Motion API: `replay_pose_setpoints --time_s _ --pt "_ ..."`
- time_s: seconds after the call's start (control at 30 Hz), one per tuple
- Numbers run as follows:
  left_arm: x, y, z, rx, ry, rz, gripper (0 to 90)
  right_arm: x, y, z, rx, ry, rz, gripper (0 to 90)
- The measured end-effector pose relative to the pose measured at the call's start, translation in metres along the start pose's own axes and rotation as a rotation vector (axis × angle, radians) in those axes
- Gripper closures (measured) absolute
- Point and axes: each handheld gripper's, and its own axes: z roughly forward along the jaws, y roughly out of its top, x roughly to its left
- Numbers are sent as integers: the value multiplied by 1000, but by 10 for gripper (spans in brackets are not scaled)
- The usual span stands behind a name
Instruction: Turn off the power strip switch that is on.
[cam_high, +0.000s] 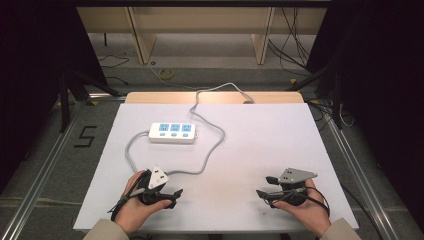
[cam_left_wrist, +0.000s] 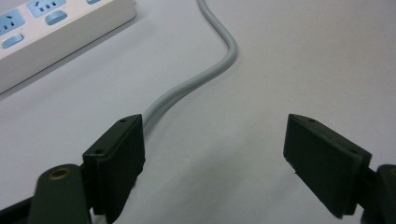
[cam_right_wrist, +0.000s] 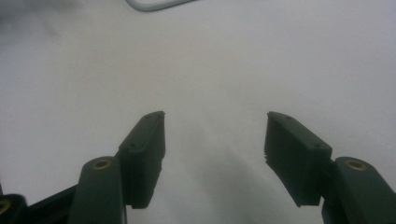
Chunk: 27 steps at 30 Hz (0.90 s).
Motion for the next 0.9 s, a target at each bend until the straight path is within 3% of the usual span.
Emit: replay_pose_setpoints --time_s 0.17,0.27,0.3,0.33,0.43,0.6,0.9 --pt "1 1 -1 2 10 -4 226 1 0 -1 0 -1 -3 392" --pt "3 2 -3 18 28 7 346 2 1 -1 -2 -4 -3 393" --pt "4 3 -5 24 45 10 346 2 1 -1 -2 -4 -3 393" --pt "6 4 -6 27 66 17 484 2 0 -1 1 -3 -2 393" --pt "9 8 -11 26 104 5 687 1 0 0 0 -3 -4 392" --pt "15 7 -10 52 120 -8 894 1 1 0 0 -2 -5 393" --pt "22 15 -13 43 121 -46 896 4 0 -1 1 -4 -7 392"
